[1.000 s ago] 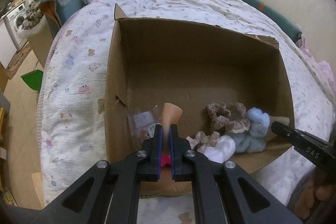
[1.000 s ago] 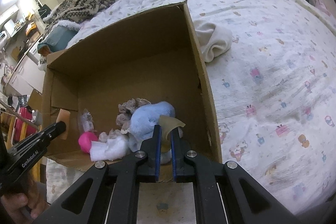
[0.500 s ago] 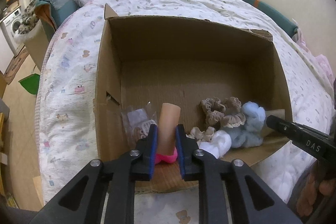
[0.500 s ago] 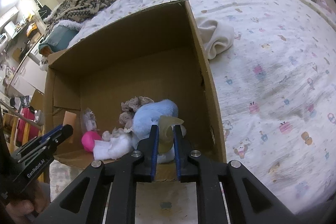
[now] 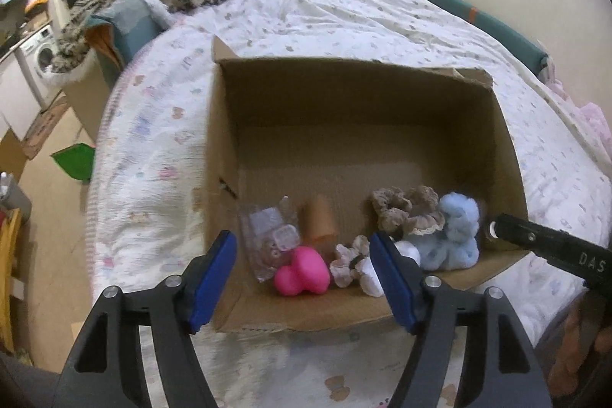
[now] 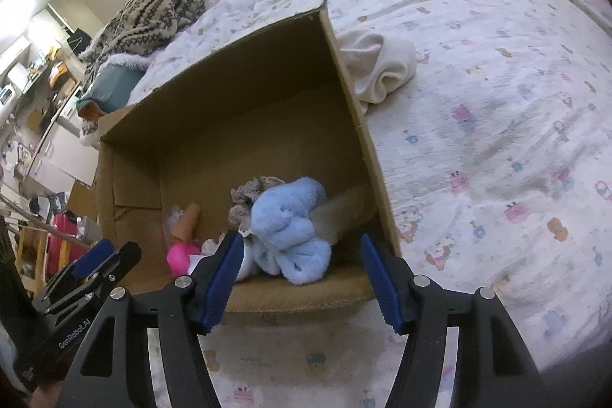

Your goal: Organize soft objects

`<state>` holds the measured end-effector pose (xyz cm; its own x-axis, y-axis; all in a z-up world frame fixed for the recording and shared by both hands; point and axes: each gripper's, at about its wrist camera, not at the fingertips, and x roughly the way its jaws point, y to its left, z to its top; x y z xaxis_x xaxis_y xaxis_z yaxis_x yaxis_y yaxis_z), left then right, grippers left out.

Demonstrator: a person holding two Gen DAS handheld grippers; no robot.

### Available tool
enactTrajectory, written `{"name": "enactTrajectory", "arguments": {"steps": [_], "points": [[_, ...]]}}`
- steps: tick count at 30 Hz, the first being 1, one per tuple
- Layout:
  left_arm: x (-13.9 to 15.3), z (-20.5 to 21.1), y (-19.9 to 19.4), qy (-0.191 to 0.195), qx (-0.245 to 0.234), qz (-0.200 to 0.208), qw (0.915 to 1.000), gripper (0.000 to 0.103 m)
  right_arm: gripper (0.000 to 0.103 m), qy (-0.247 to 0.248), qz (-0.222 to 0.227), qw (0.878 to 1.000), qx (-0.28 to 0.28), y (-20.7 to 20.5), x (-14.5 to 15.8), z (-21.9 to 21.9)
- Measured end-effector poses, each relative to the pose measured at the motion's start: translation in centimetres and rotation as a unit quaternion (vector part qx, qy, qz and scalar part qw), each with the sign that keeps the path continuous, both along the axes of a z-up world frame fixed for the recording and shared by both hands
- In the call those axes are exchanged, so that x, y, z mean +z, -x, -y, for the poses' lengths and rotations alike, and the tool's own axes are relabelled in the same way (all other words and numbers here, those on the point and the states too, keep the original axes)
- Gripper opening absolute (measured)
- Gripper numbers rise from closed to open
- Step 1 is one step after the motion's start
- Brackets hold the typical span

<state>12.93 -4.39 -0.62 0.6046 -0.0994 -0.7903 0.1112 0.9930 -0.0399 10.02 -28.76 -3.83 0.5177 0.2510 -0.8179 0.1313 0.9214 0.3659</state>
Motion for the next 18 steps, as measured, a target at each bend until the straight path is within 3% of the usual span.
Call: {"name": "enactTrajectory", "arguments": {"steps": [8,18], "points": [[3.0,-1.7,2.5,-0.019,0.011,0.039,0.9990,0.069,0.069,0.005,0.014,1.000,0.005,2.3,1.5,0.3],[4.2,-3.8,7.0,-0.025,0.042,0.061,0.9969,0.069,0.069,0.057,0.093,0.994,0.029,6.1,4.0,-2.6]]}}
